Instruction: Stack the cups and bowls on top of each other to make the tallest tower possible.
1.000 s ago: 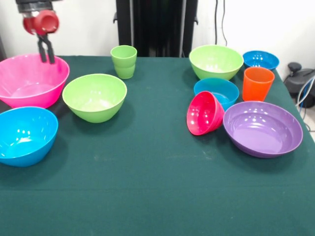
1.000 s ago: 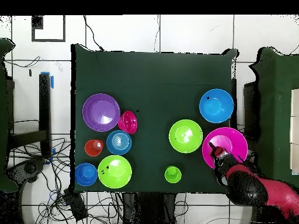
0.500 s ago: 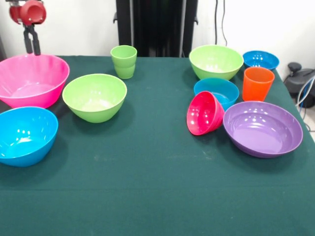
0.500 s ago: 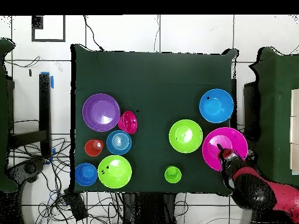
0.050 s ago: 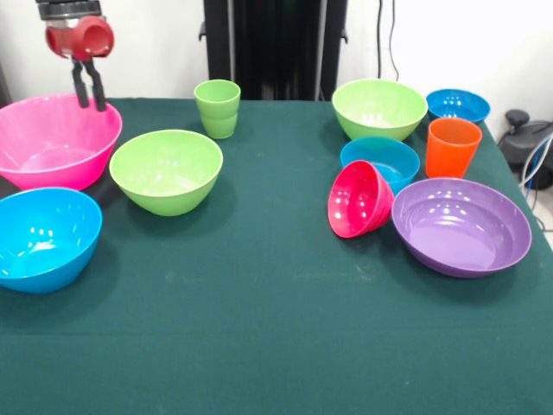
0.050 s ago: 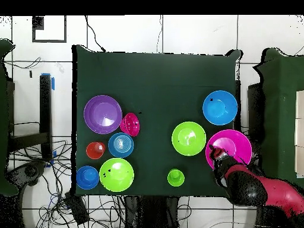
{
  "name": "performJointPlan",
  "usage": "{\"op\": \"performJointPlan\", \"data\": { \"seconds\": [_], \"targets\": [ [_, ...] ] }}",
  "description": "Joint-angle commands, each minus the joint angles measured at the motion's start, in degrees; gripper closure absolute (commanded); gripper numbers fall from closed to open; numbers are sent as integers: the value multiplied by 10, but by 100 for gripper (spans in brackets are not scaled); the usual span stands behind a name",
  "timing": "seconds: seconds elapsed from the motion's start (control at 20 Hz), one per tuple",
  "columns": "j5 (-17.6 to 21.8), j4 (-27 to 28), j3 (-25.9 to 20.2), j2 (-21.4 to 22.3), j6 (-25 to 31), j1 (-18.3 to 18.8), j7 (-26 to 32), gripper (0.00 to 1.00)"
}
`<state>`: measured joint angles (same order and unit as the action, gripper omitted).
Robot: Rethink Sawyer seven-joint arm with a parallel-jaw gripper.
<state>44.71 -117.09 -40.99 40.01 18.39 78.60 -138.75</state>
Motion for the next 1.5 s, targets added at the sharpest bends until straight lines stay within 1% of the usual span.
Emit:
{"op": "performJointPlan", "data": {
  "seconds": [0.05,0.35,0.5,0.65,0.85,1.2,1.3,1.5],
  "targets": [
    [38,37,56,-36,-16,-59,1,0],
    [43,69,75,-57,-38,-75,5,0],
    [46,91,78,-66,-31,-68,26,0],
    [44,96,79,-63,-24,-62,39,0],
    [46,102,87,-63,-26,-62,40,0],
    [53,123,97,-97,-51,-69,34,0],
    [56,129,103,-104,-60,-76,26,0],
    [49,127,107,-107,-73,-87,18,0]
  ]
}}
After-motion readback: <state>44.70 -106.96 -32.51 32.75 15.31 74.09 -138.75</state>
